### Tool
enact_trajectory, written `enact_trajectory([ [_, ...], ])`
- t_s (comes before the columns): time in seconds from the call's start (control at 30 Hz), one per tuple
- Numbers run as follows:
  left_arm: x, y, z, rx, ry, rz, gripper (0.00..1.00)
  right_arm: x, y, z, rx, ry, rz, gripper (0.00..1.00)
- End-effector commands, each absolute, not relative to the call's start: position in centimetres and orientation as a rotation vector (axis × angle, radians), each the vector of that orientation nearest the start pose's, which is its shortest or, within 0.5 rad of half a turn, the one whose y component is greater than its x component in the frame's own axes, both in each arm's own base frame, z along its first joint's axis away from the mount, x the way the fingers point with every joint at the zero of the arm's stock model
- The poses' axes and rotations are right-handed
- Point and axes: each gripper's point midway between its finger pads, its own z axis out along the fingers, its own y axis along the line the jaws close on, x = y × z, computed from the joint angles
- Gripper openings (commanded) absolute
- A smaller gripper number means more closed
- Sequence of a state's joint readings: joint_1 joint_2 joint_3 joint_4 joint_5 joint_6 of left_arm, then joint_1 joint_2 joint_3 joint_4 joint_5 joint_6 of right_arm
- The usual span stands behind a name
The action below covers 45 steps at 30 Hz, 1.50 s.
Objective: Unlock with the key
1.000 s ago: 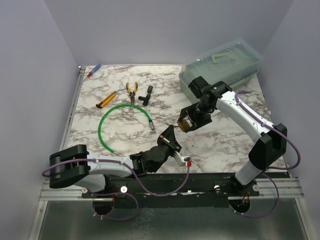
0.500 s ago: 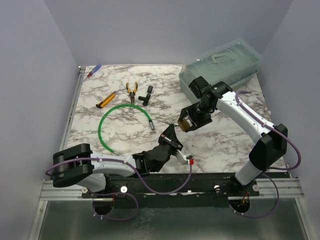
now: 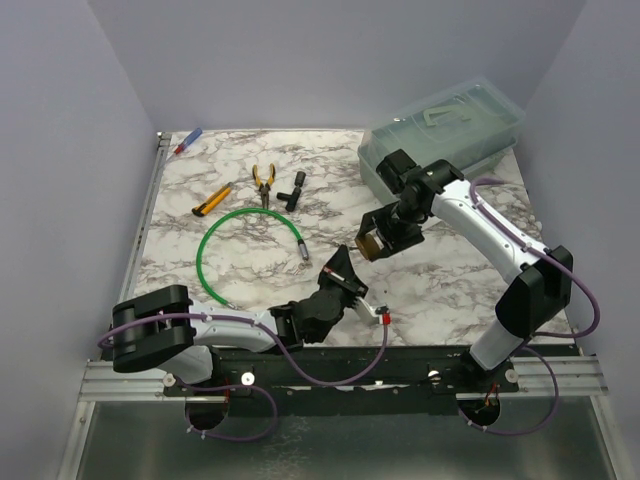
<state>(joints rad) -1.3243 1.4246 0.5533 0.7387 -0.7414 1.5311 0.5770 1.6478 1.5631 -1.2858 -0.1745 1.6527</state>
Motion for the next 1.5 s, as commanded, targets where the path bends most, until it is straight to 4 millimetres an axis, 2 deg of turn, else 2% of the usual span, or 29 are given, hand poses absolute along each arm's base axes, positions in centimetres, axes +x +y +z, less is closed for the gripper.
enact_trajectory([
  [0.0, 23.2, -31.8, 20.7, 1.531, 0.779, 0.781, 0.00, 24.5, 26.2, 20.3, 1.622, 2.762, 0.496, 0.00],
  [0.47, 22.8, -32.8, 20.7, 1.544, 0.762, 0.809, 0.00, 24.8, 26.6, 19.9, 1.641, 2.778, 0.426, 0.00],
  [0.93, 22.7, -33.3, 20.6, 1.544, 0.781, 0.861, 0.00, 26.1, 26.7, 19.7, 1.665, 2.747, 0.364, 0.00],
  [1.23, 23.0, -32.3, 21.1, 1.531, 0.781, 0.855, 0.00, 25.3, 26.5, 19.4, 1.561, 2.785, 0.331, 0.00],
  [1.47, 23.1, -31.8, 20.9, 1.546, 0.760, 0.849, 0.00, 24.9, 27.5, 20.0, 1.358, 2.870, 0.404, 0.00],
])
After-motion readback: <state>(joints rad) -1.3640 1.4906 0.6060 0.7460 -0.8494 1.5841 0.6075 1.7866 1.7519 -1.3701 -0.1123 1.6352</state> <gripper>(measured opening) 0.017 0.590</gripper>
